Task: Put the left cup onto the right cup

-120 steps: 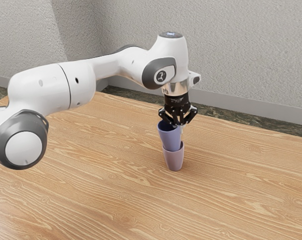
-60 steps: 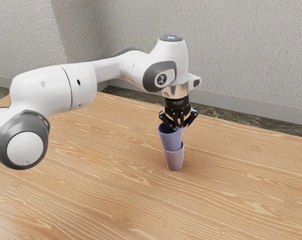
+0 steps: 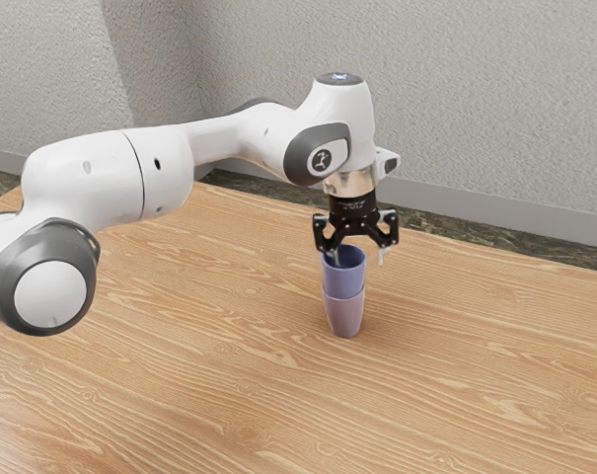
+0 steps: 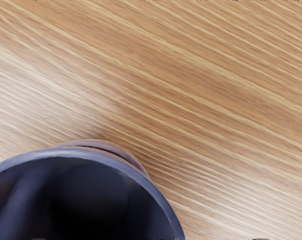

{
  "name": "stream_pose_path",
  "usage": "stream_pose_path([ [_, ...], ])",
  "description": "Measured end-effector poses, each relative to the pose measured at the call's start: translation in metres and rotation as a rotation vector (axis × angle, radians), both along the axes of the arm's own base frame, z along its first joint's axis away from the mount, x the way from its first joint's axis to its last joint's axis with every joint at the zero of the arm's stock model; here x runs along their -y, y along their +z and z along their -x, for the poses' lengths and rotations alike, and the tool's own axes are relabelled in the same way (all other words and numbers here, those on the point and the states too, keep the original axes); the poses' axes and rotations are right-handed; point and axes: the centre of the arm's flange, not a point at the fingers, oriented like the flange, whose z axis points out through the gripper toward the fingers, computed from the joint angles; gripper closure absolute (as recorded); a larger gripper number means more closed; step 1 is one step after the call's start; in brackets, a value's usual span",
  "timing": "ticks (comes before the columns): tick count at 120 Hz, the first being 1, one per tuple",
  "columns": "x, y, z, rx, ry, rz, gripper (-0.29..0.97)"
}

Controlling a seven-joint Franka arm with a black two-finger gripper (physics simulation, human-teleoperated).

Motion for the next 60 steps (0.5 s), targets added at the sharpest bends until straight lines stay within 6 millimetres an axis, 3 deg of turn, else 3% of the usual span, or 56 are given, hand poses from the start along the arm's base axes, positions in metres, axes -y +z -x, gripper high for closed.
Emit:
stream_pose_path([
  [45,-0.003,0.006,0.0,0.012,-0.006,-0.011,0.02],
  [60,-0.004,0.021,0.005,0.027,-0.031,-0.02,0.01],
])
